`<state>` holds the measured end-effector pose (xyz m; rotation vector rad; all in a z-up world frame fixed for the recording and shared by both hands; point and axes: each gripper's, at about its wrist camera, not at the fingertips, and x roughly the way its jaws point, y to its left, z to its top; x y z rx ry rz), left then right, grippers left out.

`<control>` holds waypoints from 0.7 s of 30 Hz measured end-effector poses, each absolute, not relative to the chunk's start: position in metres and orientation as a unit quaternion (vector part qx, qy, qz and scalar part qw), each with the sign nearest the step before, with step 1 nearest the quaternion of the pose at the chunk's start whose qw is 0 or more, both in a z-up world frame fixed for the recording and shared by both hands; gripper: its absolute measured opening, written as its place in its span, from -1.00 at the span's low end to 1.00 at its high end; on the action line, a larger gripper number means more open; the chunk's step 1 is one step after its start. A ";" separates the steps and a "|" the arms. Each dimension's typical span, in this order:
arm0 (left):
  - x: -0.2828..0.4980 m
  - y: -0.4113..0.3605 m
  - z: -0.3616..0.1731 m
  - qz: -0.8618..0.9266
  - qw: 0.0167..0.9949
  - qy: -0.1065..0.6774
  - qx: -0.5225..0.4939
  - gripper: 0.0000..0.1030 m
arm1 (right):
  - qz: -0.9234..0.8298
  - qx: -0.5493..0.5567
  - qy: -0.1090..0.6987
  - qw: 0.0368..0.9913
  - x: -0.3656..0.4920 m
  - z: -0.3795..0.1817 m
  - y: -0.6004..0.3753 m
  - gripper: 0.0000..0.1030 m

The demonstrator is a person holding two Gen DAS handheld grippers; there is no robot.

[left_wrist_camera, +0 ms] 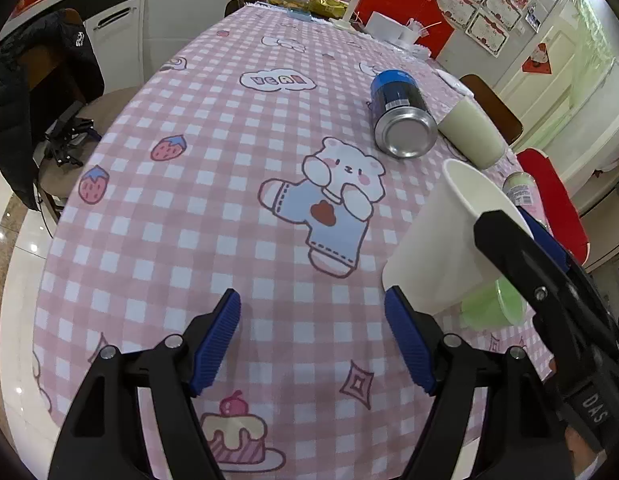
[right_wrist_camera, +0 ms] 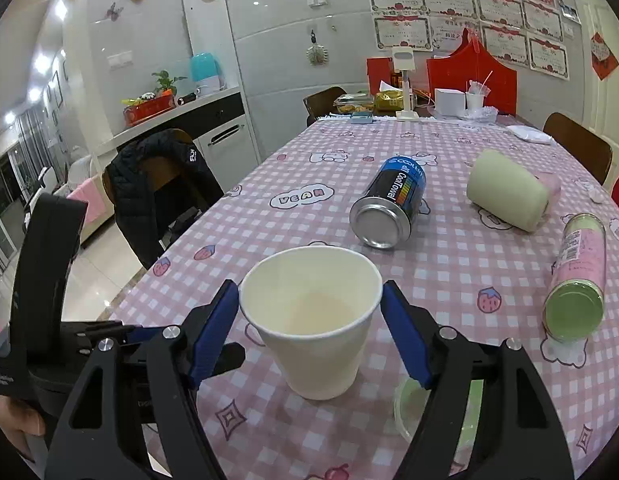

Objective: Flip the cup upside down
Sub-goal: 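Set the white paper cup opening up beside the green cup, open the right tool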

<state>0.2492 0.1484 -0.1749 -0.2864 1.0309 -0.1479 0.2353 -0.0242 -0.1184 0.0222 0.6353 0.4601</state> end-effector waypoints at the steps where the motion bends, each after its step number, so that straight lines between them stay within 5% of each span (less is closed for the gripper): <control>1: 0.248 0.148 -0.174 -0.069 0.858 0.490 -0.134 0.43 | 0.225 0.013 0.311 0.924 0.234 -0.118 -0.025 0.38; 21: 0.218 0.121 -0.131 -0.091 0.880 0.455 -0.100 0.43 | 0.219 0.056 0.283 0.932 0.194 -0.090 -0.061 0.53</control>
